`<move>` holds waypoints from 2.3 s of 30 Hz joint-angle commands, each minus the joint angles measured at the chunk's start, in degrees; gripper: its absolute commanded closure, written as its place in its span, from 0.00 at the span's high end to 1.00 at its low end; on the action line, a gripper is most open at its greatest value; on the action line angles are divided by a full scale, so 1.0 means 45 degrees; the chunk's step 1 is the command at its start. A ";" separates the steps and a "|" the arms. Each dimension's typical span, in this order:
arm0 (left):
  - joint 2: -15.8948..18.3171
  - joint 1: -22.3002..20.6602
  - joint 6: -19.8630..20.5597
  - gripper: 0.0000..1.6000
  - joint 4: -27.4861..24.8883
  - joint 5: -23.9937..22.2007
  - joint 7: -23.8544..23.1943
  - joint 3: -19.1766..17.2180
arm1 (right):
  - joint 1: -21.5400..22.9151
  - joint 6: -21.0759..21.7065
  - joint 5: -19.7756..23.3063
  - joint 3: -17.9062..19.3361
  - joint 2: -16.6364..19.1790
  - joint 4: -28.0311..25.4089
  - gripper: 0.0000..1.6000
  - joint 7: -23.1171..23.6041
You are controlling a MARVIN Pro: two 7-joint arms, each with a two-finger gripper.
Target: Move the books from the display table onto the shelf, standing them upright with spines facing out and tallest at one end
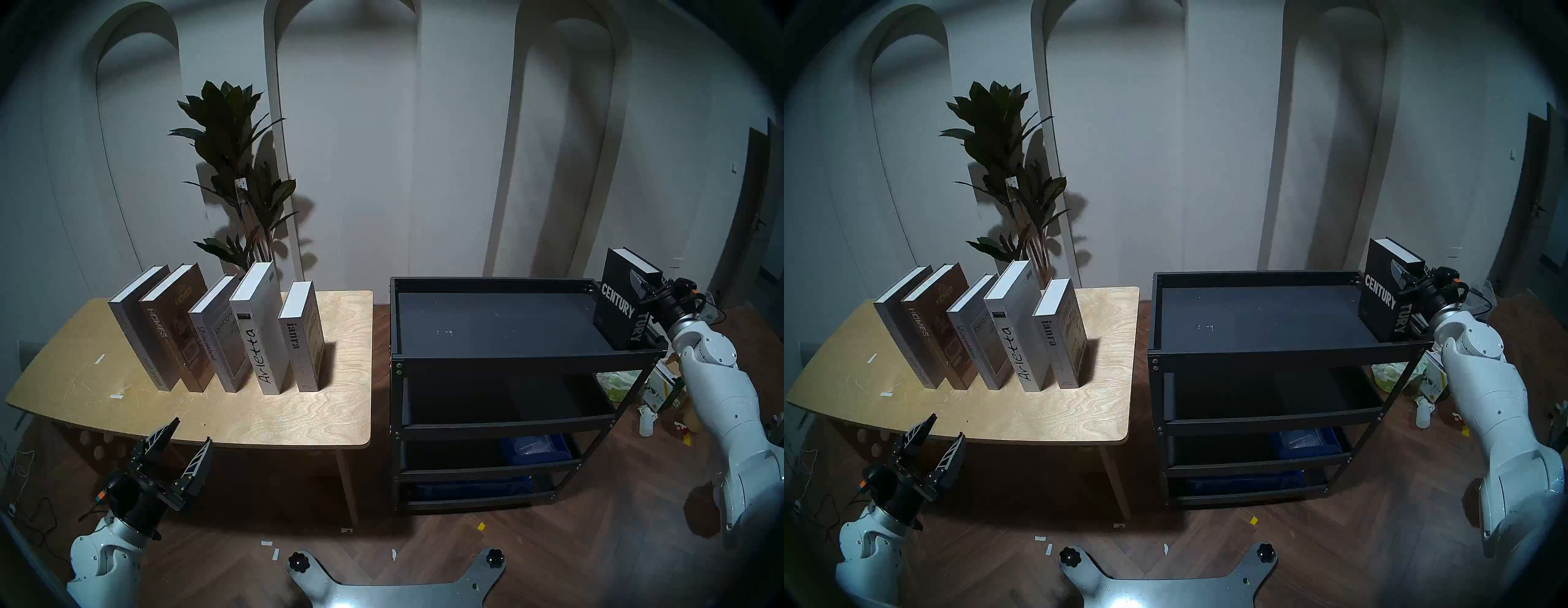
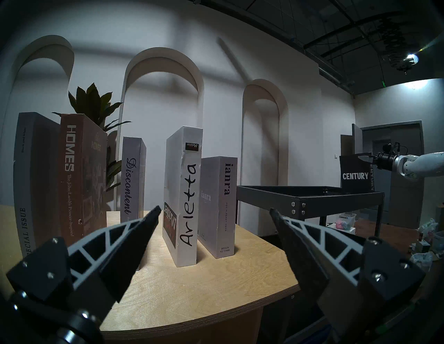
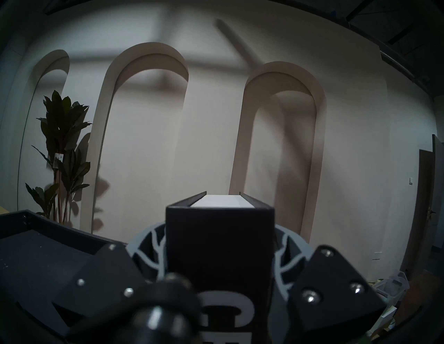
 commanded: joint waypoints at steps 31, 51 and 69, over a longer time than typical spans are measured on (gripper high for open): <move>0.0007 0.0006 -0.0019 1.00 -0.0194 -0.0004 -0.0015 -0.0018 | 0.0925 -0.1130 -0.0137 0.0364 0.0296 0.2385 1.00 0.0225; 0.0013 -0.0013 -0.0026 1.00 -0.0163 -0.0010 -0.0027 -0.0011 | -0.0053 -0.2426 0.0684 0.1320 0.0300 -0.0199 1.00 0.0519; 0.0024 -0.0048 -0.0022 1.00 -0.0077 -0.0009 -0.0027 0.0002 | -0.0992 -0.3761 0.1875 0.1037 -0.2201 -0.3198 1.00 0.0595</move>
